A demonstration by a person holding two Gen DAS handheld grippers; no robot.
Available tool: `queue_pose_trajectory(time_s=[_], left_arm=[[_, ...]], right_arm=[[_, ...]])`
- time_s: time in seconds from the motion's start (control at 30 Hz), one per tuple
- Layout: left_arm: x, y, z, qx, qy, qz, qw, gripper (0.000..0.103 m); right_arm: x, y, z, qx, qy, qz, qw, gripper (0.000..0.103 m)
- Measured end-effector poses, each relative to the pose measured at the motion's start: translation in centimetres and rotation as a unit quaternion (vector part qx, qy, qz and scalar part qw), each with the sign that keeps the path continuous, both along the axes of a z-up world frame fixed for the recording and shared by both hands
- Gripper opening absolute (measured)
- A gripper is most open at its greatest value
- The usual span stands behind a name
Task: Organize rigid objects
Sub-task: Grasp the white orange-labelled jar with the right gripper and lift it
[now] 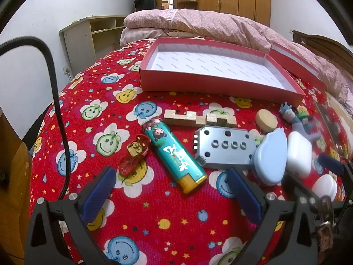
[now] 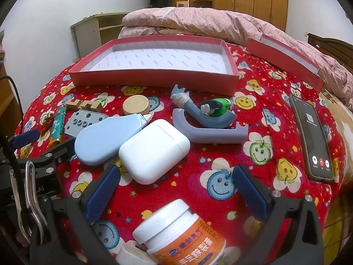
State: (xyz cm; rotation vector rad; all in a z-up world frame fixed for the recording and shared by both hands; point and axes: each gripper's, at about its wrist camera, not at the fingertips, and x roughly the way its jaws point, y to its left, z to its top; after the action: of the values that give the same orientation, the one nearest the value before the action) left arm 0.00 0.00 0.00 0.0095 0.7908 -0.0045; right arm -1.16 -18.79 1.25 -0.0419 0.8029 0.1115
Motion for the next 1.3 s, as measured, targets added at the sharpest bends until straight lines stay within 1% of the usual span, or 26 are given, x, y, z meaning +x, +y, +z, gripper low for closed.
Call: queue_pose_trajectory(time_s=[0.77, 0.8, 0.93, 1.03, 1.13, 1.23, 1.3], left_arm=[[0.0, 0.0, 0.0, 0.0, 0.002, -0.001, 1.0, 0.103], [0.1, 0.1, 0.1, 0.0, 0.004, -0.004, 1.0, 0.103], [-0.1, 0.0, 0.7, 0.002, 0.004, -0.015, 0.9999, 0.101], [-0.9, -0.1, 1.5, 0.01, -0.017, -0.023, 0.9995, 0.101], [-2.0, 0.2, 2.4, 0.003, -0.029, -0.035, 0.999, 0.101], [-2.6, 0.5, 2.7, -0.013, -0.018, -0.04, 0.9989, 0.101], [-2.9, 0.8, 2.8, -0.022, -0.012, -0.042, 0.9988, 0.101]], right_arm=[[0.0, 0.1, 0.0, 0.003, -0.002, -0.005, 1.0, 0.103], [0.1, 0.1, 0.0, 0.005, -0.001, -0.004, 1.0, 0.103], [-0.3, -0.5, 0.6, 0.026, 0.006, 0.004, 1.0, 0.097], [-0.9, -1.7, 1.3, 0.045, 0.009, 0.014, 0.999, 0.096], [-2.0, -2.1, 2.1, 0.033, -0.003, 0.023, 0.999, 0.096], [-3.2, -2.5, 2.7, 0.028, -0.006, 0.034, 0.999, 0.096], [-4.0, -2.6, 2.8, 0.026, 0.002, 0.039, 0.999, 0.095]])
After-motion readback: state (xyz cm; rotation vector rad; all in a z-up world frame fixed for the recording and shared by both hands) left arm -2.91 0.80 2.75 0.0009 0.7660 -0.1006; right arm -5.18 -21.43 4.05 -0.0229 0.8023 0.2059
